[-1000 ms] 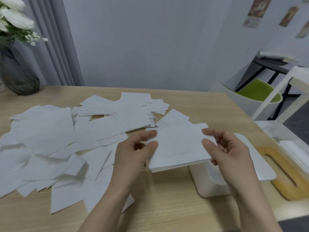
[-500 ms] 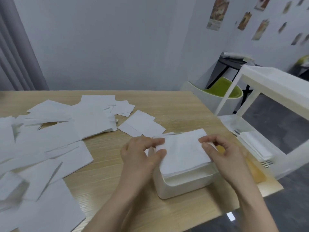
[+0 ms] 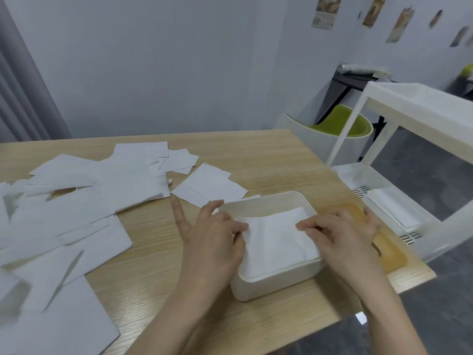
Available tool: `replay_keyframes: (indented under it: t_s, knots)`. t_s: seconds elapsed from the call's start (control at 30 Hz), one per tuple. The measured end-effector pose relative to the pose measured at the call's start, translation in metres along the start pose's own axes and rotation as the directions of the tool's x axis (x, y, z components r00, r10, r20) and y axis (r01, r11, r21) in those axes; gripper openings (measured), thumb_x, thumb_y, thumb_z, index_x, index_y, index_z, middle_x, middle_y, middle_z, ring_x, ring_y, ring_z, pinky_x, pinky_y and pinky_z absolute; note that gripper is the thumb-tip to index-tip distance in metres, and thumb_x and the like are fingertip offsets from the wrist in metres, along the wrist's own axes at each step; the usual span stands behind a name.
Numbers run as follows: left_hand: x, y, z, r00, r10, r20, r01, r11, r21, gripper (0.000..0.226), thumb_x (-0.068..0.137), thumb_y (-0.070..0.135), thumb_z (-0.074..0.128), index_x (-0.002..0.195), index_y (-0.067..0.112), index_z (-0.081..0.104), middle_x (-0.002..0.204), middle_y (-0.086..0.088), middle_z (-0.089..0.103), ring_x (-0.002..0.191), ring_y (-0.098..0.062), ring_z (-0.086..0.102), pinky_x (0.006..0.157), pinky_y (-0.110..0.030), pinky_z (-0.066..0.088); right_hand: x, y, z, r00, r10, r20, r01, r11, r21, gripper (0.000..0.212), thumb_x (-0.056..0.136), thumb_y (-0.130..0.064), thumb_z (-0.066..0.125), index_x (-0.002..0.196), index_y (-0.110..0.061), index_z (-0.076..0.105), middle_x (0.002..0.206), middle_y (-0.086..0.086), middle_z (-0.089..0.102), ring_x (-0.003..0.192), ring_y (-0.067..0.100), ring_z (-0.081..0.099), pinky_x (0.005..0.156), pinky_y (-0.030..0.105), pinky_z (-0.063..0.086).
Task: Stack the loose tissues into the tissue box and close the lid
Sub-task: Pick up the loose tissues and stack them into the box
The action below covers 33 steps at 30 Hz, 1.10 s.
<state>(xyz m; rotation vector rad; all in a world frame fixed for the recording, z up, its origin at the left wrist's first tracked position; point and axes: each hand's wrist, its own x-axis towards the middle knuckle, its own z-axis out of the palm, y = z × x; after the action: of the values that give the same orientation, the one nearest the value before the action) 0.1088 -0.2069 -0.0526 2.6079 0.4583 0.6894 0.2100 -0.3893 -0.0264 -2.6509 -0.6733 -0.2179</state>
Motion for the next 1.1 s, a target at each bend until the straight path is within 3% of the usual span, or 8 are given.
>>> replay_keyframes:
  t_s: [0.07, 0.2, 0.37, 0.53, 0.73, 1.0, 1.1]
  knots:
    - [0.001, 0.002, -0.002, 0.998, -0.005, 0.061, 0.000, 0.997, 0.075, 0.022, 0.080, 0.018, 0.068, 0.084, 0.037, 0.078, 0.077, 0.017, 0.066, 0.125, -0.016, 0.055, 0.109, -0.047, -0.030, 0.000, 0.001, 0.002, 1.000, -0.020, 0.024, 0.020, 1.000, -0.022, 0.021, 0.093, -0.023, 0.060, 0.090, -0.042, 0.070, 0.077, -0.024, 0.059, 0.100, -0.006, 0.039, 0.110, 0.031, -0.016]
    - [0.002, 0.000, -0.003, 0.996, 0.029, 0.086, -0.039, 0.992, 0.117, 0.022, 0.073, 0.016, 0.071, 0.077, 0.036, 0.078, 0.068, 0.016, 0.061, 0.116, -0.022, 0.061, 0.111, -0.049, -0.026, 0.001, 0.005, 0.007, 0.999, -0.029, 0.021, 0.030, 0.998, -0.052, 0.022, 0.093, -0.024, 0.060, 0.088, -0.044, 0.069, 0.080, -0.022, 0.062, 0.096, -0.008, 0.038, 0.111, 0.033, -0.015]
    - [0.004, 0.003, -0.010, 0.991, -0.005, 0.133, -0.011, 0.993, 0.115, 0.026, 0.093, 0.027, 0.054, 0.103, 0.038, 0.075, 0.086, 0.016, 0.051, 0.132, -0.013, 0.038, 0.101, -0.045, -0.040, 0.001, 0.005, 0.010, 0.999, -0.037, 0.011, 0.038, 0.996, -0.080, 0.021, 0.093, -0.024, 0.060, 0.086, -0.042, 0.069, 0.086, -0.025, 0.064, 0.099, -0.004, 0.042, 0.108, 0.030, -0.015]
    - [0.004, -0.003, -0.010, 0.994, 0.030, 0.103, -0.034, 0.999, 0.035, 0.036, 0.087, 0.039, 0.043, 0.103, 0.039, 0.075, 0.085, 0.016, 0.045, 0.119, -0.007, 0.040, 0.106, -0.039, -0.037, 0.000, 0.004, 0.009, 0.999, -0.050, -0.001, 0.050, 0.996, -0.068, 0.022, 0.092, -0.022, 0.062, 0.083, -0.041, 0.069, 0.084, -0.025, 0.064, 0.102, 0.002, 0.048, 0.108, 0.029, -0.010]
    - [0.003, -0.016, 0.007, 0.995, 0.095, -0.019, -0.096, 0.990, -0.107, 0.037, 0.078, 0.045, 0.042, 0.075, 0.035, 0.077, 0.080, 0.016, 0.046, 0.099, -0.003, 0.043, 0.116, -0.033, -0.019, 0.000, 0.005, 0.009, 0.998, -0.056, -0.021, 0.054, 0.996, -0.069, 0.023, 0.087, -0.021, 0.067, 0.076, -0.042, 0.068, 0.079, -0.024, 0.062, 0.100, 0.005, 0.050, 0.110, 0.036, -0.003]
    - [0.001, -0.021, 0.011, 0.989, 0.141, -0.037, -0.143, 0.988, -0.054, 0.041, 0.084, 0.043, 0.043, 0.057, 0.031, 0.071, 0.091, 0.017, 0.060, 0.119, -0.011, 0.049, 0.114, -0.043, -0.001, 0.001, 0.006, 0.010, 0.995, -0.075, -0.068, 0.070, 0.994, -0.079, 0.026, 0.078, -0.019, 0.076, 0.066, -0.039, 0.066, 0.077, -0.021, 0.054, 0.096, 0.003, 0.042, 0.109, 0.036, 0.000]
    - [0.003, -0.022, 0.008, 0.987, 0.160, -0.013, -0.160, 0.986, -0.052, 0.044, 0.087, 0.040, 0.042, 0.055, 0.029, 0.070, 0.079, 0.021, 0.060, 0.110, -0.015, 0.061, 0.115, -0.043, -0.006, 0.000, 0.005, 0.009, 0.996, -0.077, -0.055, 0.073, 0.995, -0.074, 0.024, 0.078, -0.021, 0.076, 0.067, -0.039, 0.066, 0.080, -0.021, 0.053, 0.095, -0.001, 0.038, 0.109, 0.035, 0.000]
